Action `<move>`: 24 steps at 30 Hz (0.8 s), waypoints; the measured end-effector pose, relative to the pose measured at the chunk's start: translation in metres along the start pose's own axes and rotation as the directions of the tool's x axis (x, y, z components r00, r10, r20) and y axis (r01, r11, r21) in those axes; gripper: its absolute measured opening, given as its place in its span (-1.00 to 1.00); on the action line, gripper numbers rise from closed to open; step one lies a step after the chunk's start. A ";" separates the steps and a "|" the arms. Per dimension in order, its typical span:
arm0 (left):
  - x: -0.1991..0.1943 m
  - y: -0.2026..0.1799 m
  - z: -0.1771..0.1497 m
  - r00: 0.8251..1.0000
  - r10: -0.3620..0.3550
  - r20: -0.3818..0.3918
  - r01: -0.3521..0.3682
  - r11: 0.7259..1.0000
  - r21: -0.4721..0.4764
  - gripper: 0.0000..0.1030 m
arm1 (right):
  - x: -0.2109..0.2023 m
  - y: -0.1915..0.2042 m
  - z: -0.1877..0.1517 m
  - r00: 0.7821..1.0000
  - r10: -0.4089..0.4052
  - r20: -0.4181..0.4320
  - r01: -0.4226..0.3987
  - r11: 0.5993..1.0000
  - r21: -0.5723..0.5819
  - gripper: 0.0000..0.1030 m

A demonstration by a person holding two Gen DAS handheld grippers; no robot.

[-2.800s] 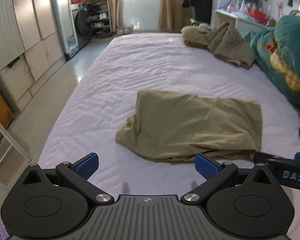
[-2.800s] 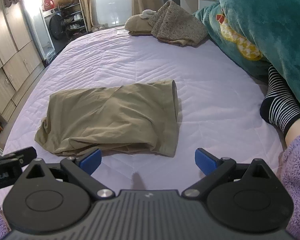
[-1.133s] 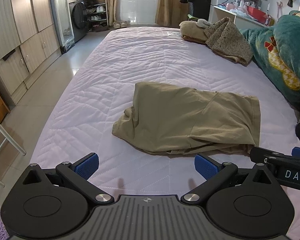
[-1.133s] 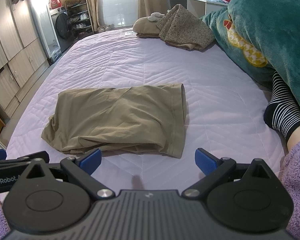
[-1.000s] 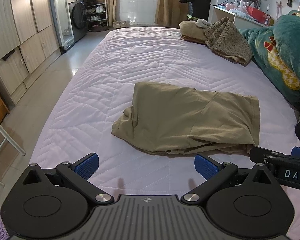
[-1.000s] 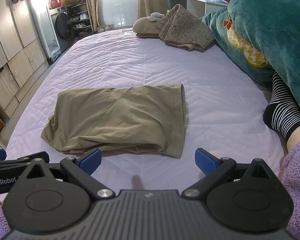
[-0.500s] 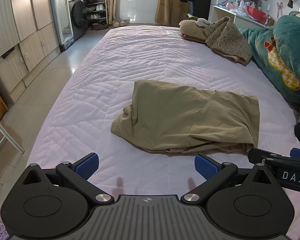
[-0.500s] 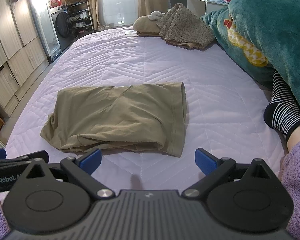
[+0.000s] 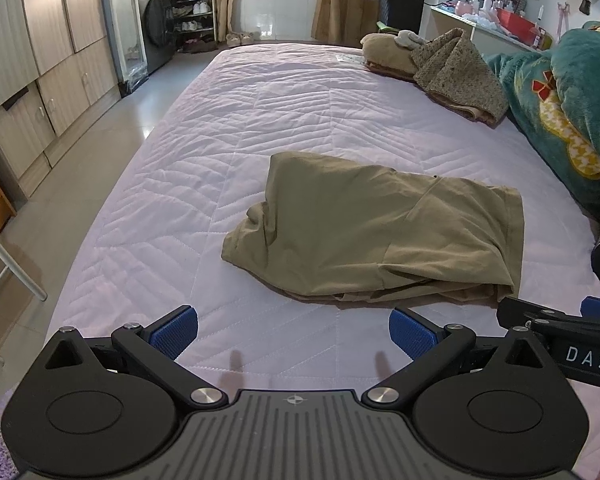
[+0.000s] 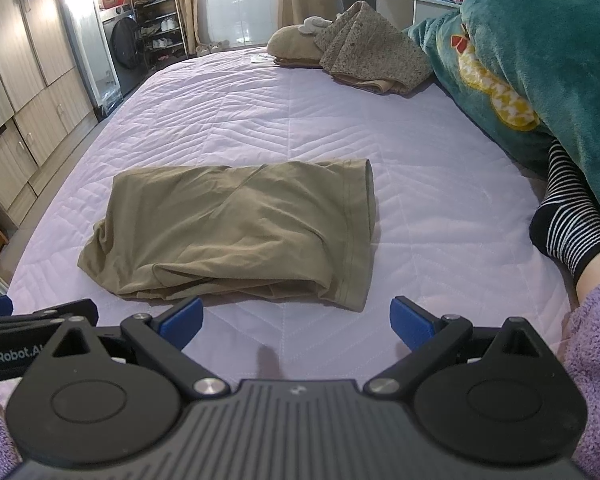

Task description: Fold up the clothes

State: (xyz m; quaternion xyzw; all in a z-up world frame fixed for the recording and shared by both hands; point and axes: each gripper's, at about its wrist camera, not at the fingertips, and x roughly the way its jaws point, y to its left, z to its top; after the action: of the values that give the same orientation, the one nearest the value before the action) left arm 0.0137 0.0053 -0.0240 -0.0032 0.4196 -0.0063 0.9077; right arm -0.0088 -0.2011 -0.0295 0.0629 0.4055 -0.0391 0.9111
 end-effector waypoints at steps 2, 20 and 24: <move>0.001 0.001 0.000 1.000 0.001 -0.001 -0.001 1.000 -0.004 0.99 | 0.000 0.001 0.000 1.000 -0.007 -0.008 0.007 1.000 -0.007 0.95; 0.022 0.028 0.005 0.998 0.027 -0.063 -0.036 0.990 -0.137 0.99 | 0.012 0.001 0.024 1.000 0.018 -0.007 -0.018 0.999 -0.043 0.95; 0.040 0.023 0.020 0.995 0.059 -0.078 -0.070 0.987 -0.145 0.99 | 0.032 -0.014 0.059 0.999 0.031 -0.011 -0.031 1.000 0.006 0.95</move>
State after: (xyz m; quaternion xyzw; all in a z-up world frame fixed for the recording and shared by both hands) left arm 0.0548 0.0280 -0.0417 -0.0565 0.4519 0.0539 0.8887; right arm 0.0540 -0.2245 -0.0160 0.0719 0.4094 -0.0259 0.9092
